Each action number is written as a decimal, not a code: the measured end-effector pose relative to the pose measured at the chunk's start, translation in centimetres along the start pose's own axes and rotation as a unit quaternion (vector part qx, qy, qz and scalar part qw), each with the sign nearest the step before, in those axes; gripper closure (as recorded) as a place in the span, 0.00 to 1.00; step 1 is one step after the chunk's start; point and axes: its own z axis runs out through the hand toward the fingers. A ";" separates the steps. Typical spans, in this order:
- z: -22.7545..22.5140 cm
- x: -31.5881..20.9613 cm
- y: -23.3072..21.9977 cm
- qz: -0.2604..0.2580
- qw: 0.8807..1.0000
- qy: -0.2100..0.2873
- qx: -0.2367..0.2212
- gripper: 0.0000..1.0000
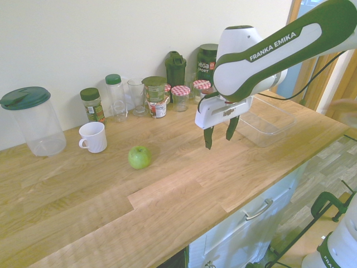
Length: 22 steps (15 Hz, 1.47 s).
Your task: Put the apple into the container
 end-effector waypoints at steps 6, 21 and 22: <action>-1.2 -0.3 -1.8 -0.020 1.000 0.013 0.007 0.00; 0.3 -11.2 -24.6 -0.178 0.983 0.043 0.000 0.00; 0.6 -10.9 -24.7 -0.175 0.984 0.043 -0.006 0.00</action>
